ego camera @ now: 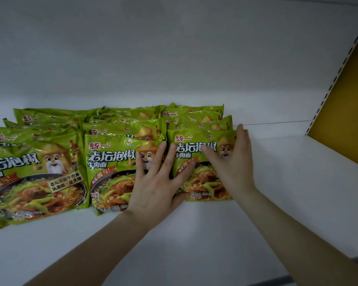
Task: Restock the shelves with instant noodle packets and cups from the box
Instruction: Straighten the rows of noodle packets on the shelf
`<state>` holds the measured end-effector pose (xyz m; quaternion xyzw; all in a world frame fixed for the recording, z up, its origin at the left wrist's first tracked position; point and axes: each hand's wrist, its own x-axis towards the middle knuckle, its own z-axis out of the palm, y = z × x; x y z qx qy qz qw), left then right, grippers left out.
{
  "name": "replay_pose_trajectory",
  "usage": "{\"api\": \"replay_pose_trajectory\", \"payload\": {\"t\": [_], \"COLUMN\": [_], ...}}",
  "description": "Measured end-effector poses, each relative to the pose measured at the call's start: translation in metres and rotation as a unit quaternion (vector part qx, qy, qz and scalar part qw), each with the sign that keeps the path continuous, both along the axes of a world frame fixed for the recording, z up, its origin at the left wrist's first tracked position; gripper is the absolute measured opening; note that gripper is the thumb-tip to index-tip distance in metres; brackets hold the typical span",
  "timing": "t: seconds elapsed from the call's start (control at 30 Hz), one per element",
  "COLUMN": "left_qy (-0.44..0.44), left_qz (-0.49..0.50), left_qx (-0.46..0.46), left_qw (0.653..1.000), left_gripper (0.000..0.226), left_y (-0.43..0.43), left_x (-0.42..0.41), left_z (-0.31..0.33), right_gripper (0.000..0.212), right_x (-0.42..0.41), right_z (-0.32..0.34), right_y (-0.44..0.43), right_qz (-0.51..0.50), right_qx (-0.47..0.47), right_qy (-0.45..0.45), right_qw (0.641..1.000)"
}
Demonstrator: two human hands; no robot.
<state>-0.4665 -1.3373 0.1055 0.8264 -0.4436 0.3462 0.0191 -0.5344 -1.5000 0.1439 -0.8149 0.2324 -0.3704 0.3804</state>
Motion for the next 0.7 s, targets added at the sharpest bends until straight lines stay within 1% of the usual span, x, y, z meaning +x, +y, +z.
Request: {"api": "replay_pose_trajectory", "payload": {"t": [0.07, 0.17, 0.2, 0.3, 0.4, 0.47, 0.57, 0.67, 0.7], "left_qy": [0.005, 0.011, 0.013, 0.025, 0.028, 0.038, 0.039, 0.031, 0.028], "left_qz": [0.004, 0.017, 0.022, 0.032, 0.020, 0.009, 0.006, 0.003, -0.001], "left_qx": [-0.006, -0.007, -0.008, -0.021, -0.027, -0.028, -0.025, -0.017, -0.012], "left_qw": [1.000, 1.000, 1.000, 0.999, 0.999, 0.999, 0.999, 0.999, 1.000], "left_gripper": [0.060, 0.059, 0.059, 0.057, 0.058, 0.062, 0.066, 0.065, 0.064], "left_y": [-0.002, -0.004, -0.005, -0.008, -0.006, -0.003, -0.003, -0.007, -0.009], "left_x": [-0.001, 0.000, 0.001, 0.000, -0.002, -0.003, -0.004, -0.004, -0.004], "left_z": [0.000, -0.001, -0.001, -0.001, 0.000, 0.000, 0.001, 0.002, 0.003], "right_gripper": [0.102, 0.098, 0.094, 0.080, 0.064, 0.048, 0.066, 0.070, 0.071], "right_x": [0.011, 0.020, 0.021, 0.020, 0.016, 0.015, 0.026, 0.044, 0.051], "right_z": [0.006, 0.009, 0.009, 0.006, 0.003, 0.010, 0.029, 0.046, 0.048], "right_y": [-0.001, -0.003, -0.002, -0.001, -0.005, -0.013, -0.032, -0.041, -0.043], "right_qz": [-0.003, 0.047, 0.061, 0.080, 0.095, 0.082, 0.043, 0.057, 0.070], "right_qx": [0.055, 0.138, 0.140, 0.107, 0.108, 0.109, 0.090, 0.044, 0.043], "right_qy": [-0.012, -0.049, -0.065, -0.110, -0.093, -0.082, -0.055, 0.003, 0.021], "right_qw": [0.998, 0.988, 0.986, 0.985, 0.985, 0.987, 0.993, 0.997, 0.996]}}
